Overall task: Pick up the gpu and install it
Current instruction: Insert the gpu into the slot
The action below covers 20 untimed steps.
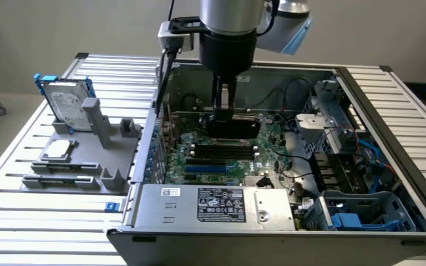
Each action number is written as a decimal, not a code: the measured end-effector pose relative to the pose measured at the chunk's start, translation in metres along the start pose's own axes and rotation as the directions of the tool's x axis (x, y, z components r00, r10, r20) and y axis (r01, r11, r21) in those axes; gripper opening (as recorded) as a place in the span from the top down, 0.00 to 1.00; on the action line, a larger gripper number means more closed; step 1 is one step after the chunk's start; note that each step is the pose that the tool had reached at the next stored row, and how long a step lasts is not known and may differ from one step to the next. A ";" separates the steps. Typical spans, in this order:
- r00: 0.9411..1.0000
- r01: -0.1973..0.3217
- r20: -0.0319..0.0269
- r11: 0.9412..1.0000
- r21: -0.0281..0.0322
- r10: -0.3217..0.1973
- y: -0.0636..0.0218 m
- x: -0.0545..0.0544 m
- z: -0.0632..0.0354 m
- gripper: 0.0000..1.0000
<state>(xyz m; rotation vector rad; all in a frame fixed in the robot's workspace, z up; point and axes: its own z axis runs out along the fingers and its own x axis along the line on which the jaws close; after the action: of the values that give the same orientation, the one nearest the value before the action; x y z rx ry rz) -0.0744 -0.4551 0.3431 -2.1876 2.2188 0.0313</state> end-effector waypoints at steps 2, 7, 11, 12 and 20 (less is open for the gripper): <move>1.000 0.000 0.001 1.000 0.000 0.000 0.0007 0.004 -0.0002 0.73; 1.000 0.001 0.010 1.000 0.000 -0.001 0.0016 0.011 0.0021 0.73; 1.000 0.002 0.013 1.000 -0.001 -0.002 0.0046 0.012 0.0041 0.73; 1.000 0.002 0.014 1.000 -0.001 -0.002 0.0052 0.012 0.0044 0.73; 1.000 0.007 0.014 1.000 -0.004 -0.007 0.0067 0.013 0.0061 0.73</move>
<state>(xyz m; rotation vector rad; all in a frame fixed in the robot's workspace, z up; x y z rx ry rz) -0.0813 -0.4680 0.3366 -2.1899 2.2053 0.0507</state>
